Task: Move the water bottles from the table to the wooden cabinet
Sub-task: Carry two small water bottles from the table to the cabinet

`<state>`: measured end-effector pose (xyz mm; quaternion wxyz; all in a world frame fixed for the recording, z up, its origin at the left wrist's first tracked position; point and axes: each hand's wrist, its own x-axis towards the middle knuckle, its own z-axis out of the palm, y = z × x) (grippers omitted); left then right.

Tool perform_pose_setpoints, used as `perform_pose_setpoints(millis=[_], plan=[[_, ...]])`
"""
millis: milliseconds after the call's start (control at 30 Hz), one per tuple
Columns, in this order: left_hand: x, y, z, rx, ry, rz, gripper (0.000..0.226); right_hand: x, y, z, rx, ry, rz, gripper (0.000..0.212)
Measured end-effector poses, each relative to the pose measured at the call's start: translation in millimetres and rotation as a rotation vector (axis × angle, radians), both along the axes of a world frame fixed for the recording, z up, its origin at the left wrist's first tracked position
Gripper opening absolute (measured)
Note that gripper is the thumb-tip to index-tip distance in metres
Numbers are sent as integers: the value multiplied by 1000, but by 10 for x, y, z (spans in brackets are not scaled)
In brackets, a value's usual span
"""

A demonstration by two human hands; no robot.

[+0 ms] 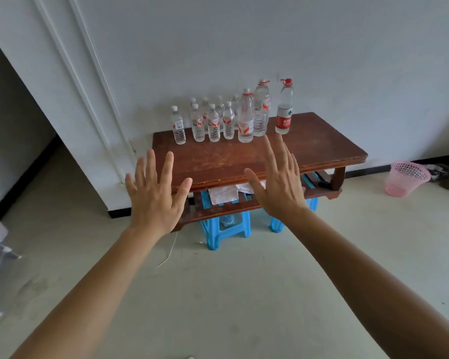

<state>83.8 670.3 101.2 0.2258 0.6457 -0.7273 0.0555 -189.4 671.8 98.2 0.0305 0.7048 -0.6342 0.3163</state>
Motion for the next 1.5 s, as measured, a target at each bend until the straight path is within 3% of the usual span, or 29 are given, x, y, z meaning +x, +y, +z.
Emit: perform_pose_setpoints(millis=[333,500,700,1000,1267,1500], plan=[[516,-2330,-507,215,129,-3,86,595,-2336,-530,132,-16,29,81],[444,-3397,-582,275,118,-65,86,508,-3163,-674,239,-23,95,87],[217,-4487,-870,336,197,-65,89,224,-4198,-942,340,-172,100,98],[-141,-6240,-1195,401,397,167,96,-74,-5951,-1307,459,-345,206,104],[-79,-6872,-1664,338,624,264,103,172,-6871,-1669,509,-492,223,100],[11,-7484,-2321,277,822,271,114,472,-7269,-2263,329,-456,57,96]])
